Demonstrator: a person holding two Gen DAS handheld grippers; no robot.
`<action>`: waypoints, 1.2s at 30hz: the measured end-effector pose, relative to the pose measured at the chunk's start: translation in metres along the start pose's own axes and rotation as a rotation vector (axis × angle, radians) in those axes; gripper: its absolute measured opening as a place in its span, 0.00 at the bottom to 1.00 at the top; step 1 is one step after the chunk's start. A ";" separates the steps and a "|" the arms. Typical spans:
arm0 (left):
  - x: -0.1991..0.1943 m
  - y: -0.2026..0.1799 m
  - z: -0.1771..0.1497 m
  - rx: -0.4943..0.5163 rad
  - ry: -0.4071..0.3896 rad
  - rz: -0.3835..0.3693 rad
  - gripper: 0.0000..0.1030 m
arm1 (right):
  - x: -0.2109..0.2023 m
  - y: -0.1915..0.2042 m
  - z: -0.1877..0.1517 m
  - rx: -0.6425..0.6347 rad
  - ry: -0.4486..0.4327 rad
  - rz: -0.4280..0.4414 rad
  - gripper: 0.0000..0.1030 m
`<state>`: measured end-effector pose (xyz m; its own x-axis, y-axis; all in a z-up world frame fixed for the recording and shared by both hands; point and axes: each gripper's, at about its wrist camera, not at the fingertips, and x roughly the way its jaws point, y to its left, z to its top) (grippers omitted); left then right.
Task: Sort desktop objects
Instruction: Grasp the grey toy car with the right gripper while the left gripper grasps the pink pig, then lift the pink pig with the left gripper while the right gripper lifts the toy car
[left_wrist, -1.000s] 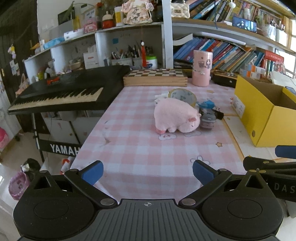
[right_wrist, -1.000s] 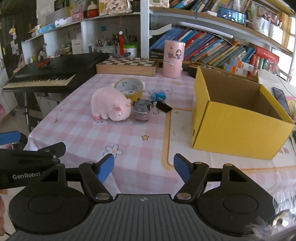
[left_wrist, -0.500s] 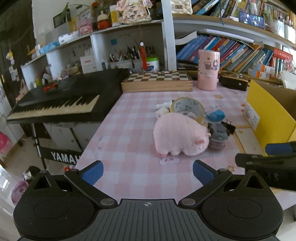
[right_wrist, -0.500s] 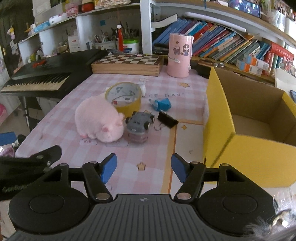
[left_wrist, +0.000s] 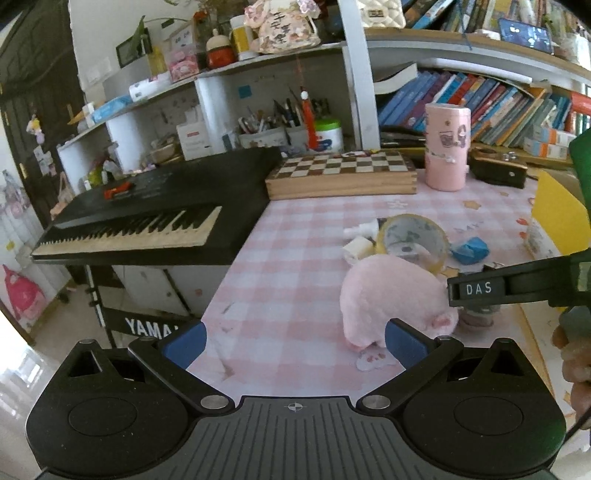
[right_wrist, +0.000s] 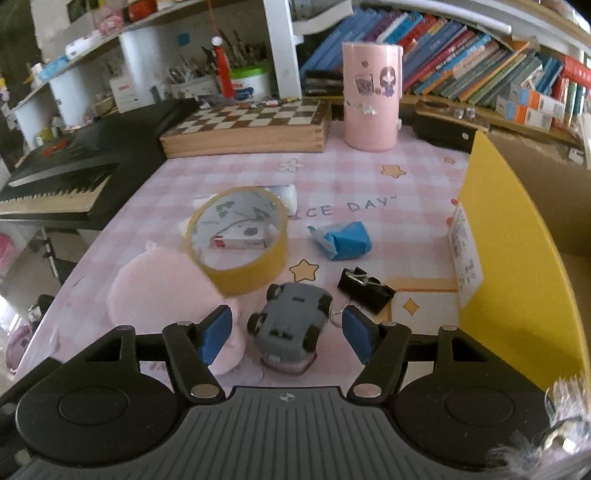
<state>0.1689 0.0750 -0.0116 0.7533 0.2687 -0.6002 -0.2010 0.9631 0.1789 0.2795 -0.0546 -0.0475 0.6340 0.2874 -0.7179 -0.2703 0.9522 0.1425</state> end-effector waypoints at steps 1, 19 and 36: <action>0.002 0.000 0.001 -0.004 0.003 -0.002 1.00 | 0.006 -0.001 0.001 0.003 0.016 0.001 0.62; 0.068 -0.057 0.016 0.127 0.098 -0.249 1.00 | 0.017 -0.035 0.001 -0.038 0.103 -0.041 0.39; 0.067 -0.048 0.016 0.115 0.064 -0.265 0.92 | -0.008 -0.025 0.004 -0.098 0.030 -0.016 0.39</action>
<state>0.2387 0.0466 -0.0477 0.7284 0.0115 -0.6850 0.0725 0.9930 0.0937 0.2838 -0.0803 -0.0429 0.6173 0.2678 -0.7397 -0.3311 0.9414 0.0646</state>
